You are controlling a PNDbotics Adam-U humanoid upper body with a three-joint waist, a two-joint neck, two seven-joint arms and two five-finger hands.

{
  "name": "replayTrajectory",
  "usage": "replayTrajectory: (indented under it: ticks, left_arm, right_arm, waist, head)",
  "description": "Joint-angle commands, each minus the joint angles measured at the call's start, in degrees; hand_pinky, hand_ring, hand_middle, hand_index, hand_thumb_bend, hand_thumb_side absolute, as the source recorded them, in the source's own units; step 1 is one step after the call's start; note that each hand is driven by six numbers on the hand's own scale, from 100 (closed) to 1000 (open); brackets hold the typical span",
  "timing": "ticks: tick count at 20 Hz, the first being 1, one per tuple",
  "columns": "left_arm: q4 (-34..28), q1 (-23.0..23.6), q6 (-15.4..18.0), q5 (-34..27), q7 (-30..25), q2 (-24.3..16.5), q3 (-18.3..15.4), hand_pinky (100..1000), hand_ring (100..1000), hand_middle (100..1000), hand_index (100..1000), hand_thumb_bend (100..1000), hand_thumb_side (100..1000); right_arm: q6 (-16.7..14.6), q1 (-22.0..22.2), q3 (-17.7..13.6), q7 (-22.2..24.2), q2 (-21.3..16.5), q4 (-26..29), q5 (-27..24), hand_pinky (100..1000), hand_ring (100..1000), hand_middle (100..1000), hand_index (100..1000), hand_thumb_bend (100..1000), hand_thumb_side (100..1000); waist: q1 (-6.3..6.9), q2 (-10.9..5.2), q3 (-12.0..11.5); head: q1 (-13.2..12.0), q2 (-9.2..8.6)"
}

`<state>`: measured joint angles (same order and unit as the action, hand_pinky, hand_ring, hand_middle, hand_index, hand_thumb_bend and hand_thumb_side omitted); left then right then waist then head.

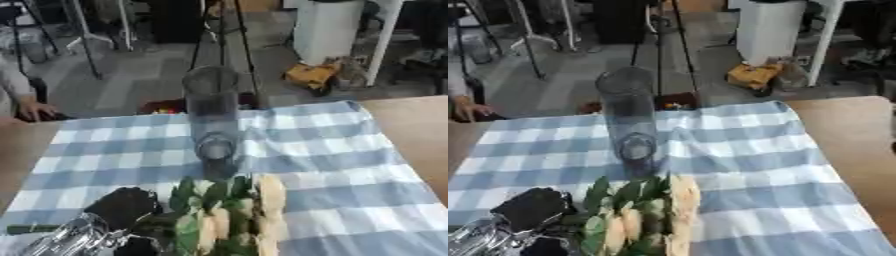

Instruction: Arrange flowers into the vase.

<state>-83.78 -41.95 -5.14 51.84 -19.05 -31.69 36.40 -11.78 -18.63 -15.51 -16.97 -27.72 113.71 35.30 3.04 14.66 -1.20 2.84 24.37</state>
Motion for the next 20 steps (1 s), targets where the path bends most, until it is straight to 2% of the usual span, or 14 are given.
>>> replayTrajectory:
  ticks: [1,4,8,12,15,18,20]
  left_arm:
    - [-0.4,-1.3,-0.5,-1.6,0.7,-0.6,-1.3,100,100,166,358,100,792]
    - [-0.2,-1.4,-1.0,-2.7,1.4,-0.6,-1.6,100,100,100,278,100,837]
    - [-0.2,-1.5,-2.1,-3.3,3.0,-0.6,-2.0,100,100,100,188,100,907]
    - [-0.8,-1.5,-3.2,-3.8,4.7,-0.7,-2.6,100,100,100,147,100,948]
    - [-1.9,-1.5,-3.5,-4.7,6.1,-0.9,-3.2,100,100,100,131,151,913]
    - [-3.4,-1.5,-4.0,-6.2,8.1,-1.2,-4.1,100,100,100,116,100,843]
    - [-4.8,-1.4,-4.6,-7.1,10.1,-1.4,-5.0,100,100,100,106,100,796]
  right_arm:
    - [0.3,-0.3,-0.5,-0.2,-0.8,0.9,-0.5,800,785,722,851,100,935]
    - [0.4,-0.3,-0.5,-0.2,-0.8,0.9,-0.5,800,785,721,851,100,935]
    - [0.6,-0.3,-0.5,-0.3,-0.8,0.9,-0.5,800,785,720,851,100,934]
    - [0.6,-0.3,-0.6,-0.3,-0.8,0.9,-0.5,800,784,720,851,100,934]
    - [0.6,-0.2,-0.6,-0.4,-0.8,0.9,-0.6,800,784,719,851,100,935]
    - [0.7,-0.2,-0.6,-0.4,-0.7,0.9,-0.6,800,784,718,852,100,934]
    - [0.7,-0.1,-0.6,-0.4,-0.7,0.9,-0.6,800,784,718,852,100,933]
  waist:
    - [-0.16,-0.87,0.0]
    - [-0.17,-0.82,0.1]
    - [-0.21,-0.77,0.1]
    - [-0.27,-0.78,0.0]
    - [-0.30,-0.79,0.0]
    - [-0.30,-0.79,0.0]
    - [-0.30,-0.78,0.0]
  head:
    - [-0.1,-0.55]
    - [-0.1,-0.63]
    - [0.0,-0.58]
    - [0.0,-0.56]
    - [0.1,-0.50]
    - [0.2,-0.43]
    - [0.3,-0.42]
